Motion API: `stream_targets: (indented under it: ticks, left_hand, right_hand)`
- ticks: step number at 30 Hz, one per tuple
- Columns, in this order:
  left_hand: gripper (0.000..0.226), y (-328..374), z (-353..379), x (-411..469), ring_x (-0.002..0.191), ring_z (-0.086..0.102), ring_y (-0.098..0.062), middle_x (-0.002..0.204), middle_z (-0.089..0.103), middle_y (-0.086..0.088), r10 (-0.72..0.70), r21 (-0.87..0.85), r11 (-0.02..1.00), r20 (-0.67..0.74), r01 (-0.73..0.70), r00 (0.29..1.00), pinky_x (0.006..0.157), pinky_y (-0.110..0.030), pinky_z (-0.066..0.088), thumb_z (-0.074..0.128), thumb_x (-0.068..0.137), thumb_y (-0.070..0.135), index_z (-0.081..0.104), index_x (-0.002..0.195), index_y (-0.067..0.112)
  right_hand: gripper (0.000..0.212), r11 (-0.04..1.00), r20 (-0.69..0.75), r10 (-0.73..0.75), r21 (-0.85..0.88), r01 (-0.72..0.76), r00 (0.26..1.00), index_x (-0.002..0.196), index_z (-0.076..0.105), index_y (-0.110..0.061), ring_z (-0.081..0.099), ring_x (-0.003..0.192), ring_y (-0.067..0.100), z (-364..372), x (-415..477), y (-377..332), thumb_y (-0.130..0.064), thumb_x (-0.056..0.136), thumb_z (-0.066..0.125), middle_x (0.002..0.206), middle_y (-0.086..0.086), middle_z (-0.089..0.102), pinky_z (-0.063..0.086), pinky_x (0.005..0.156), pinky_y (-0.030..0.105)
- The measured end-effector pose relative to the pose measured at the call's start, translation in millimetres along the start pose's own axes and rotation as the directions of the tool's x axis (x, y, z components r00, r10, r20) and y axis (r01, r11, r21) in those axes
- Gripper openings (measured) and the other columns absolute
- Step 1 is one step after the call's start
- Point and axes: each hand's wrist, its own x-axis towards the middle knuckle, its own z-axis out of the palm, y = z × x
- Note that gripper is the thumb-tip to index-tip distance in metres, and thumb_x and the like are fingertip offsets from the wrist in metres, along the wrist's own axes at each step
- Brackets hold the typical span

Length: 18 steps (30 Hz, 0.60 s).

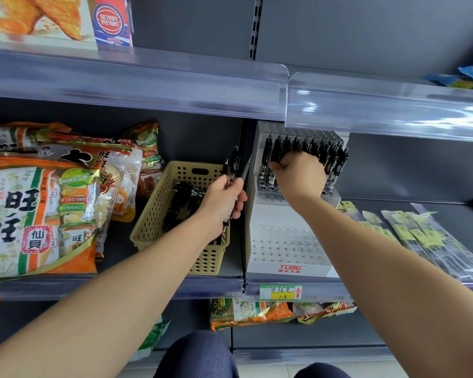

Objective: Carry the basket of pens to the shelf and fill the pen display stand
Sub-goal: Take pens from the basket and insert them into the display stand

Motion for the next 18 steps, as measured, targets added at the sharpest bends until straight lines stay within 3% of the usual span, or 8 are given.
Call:
stream_targets:
  ticks: [7,10,14,16,18]
  left_hand:
    - [0.014,1,0,-3,0.061,0.050,-0.015,0.074,0.058,-0.005,-0.006,-0.026,1.000,-0.012,0.006,1.000,0.052,-0.027,0.039,0.048,0.100,0.015,0.058,0.094,0.009]
    - [0.015,4,1,-5,0.063,0.053,-0.014,0.078,0.057,-0.005,-0.051,-0.092,0.995,-0.017,0.049,0.999,0.051,-0.026,0.044,0.050,0.099,0.016,0.061,0.094,0.007]
    - [0.014,10,3,-6,0.060,0.054,-0.017,0.072,0.055,-0.006,-0.141,-0.234,0.964,-0.032,0.130,0.990,0.050,-0.026,0.048,0.053,0.097,0.016,0.061,0.096,0.004]
    - [0.014,11,3,-7,0.060,0.054,-0.017,0.070,0.057,-0.007,-0.145,-0.242,0.961,-0.040,0.131,0.989,0.055,-0.027,0.047,0.055,0.097,0.016,0.062,0.095,0.003]
    - [0.014,12,4,-9,0.059,0.054,-0.017,0.070,0.059,-0.007,-0.125,-0.200,0.973,-0.040,0.115,0.991,0.056,-0.027,0.044,0.055,0.096,0.015,0.063,0.093,0.004]
  right_hand:
    - [0.031,0.997,-0.021,-0.013,0.076,0.015,1.000,0.075,0.066,-0.013,0.060,0.064,0.027,1,-2,4,-0.043,0.085,0.066,0.068,0.006,0.065,0.044,0.056,0.026]
    - [0.014,0.964,-0.110,-0.207,0.149,0.222,0.972,0.092,0.065,-0.013,0.061,0.068,0.025,5,-14,6,-0.027,0.087,0.064,0.082,0.003,0.066,0.051,0.059,0.033]
    - [0.035,0.768,-0.260,-0.612,0.028,0.640,0.747,0.110,0.067,-0.010,0.061,0.085,0.030,7,-26,7,-0.001,0.077,0.064,0.102,0.008,0.065,0.051,0.059,0.032]
    - [0.029,0.678,-0.253,-0.717,-0.033,0.735,0.650,0.107,0.069,-0.010,0.062,0.092,0.030,8,-27,4,-0.003,0.080,0.060,0.107,0.008,0.068,0.054,0.062,0.033]
    - [0.023,0.630,-0.243,-0.761,-0.053,0.775,0.602,0.101,0.072,-0.009,0.065,0.094,0.030,10,-26,3,-0.011,0.086,0.054,0.107,0.008,0.070,0.057,0.062,0.036]
